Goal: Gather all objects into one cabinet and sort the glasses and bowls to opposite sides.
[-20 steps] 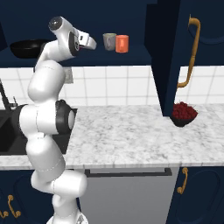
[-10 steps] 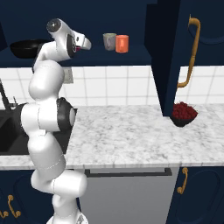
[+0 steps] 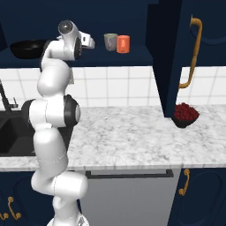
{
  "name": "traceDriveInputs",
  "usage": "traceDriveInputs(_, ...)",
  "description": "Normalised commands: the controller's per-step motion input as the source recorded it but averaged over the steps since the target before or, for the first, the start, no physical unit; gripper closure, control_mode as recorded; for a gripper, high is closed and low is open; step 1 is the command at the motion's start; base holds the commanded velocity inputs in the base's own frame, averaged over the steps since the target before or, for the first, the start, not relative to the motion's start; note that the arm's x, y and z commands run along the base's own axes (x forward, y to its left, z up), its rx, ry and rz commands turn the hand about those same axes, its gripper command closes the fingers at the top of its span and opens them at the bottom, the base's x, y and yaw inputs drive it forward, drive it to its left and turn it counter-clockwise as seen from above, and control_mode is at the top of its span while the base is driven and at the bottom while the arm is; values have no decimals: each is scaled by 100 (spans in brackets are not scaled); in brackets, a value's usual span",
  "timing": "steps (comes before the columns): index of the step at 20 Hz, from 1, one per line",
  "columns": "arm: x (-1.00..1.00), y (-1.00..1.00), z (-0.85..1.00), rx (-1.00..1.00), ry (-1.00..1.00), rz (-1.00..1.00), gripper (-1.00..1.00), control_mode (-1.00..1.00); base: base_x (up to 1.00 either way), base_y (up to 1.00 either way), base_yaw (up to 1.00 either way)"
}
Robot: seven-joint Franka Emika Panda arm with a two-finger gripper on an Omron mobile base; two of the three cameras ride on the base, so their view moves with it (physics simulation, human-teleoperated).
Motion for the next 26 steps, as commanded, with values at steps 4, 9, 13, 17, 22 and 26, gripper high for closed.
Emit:
traceDriveInputs(4, 34, 4, 0, 0, 0, 5, -100, -100, 0, 0, 0)
traceDriveInputs(9, 32, 13, 0, 0, 0, 0, -100, -100, 0, 0, 0)
traceDriveInputs(13, 29, 24, 0, 0, 0, 0, -100, -100, 0, 0, 0)
traceDriveInputs(17, 4, 8, 0, 0, 0, 0, -100, -100, 0, 0, 0)
traceDriveInputs(22, 0, 0, 0, 0, 0, 0, -100, -100, 0, 0, 0)
traceDriveInputs(26, 0, 0, 0, 0, 0, 0, 100, -100, 0, 0, 0)
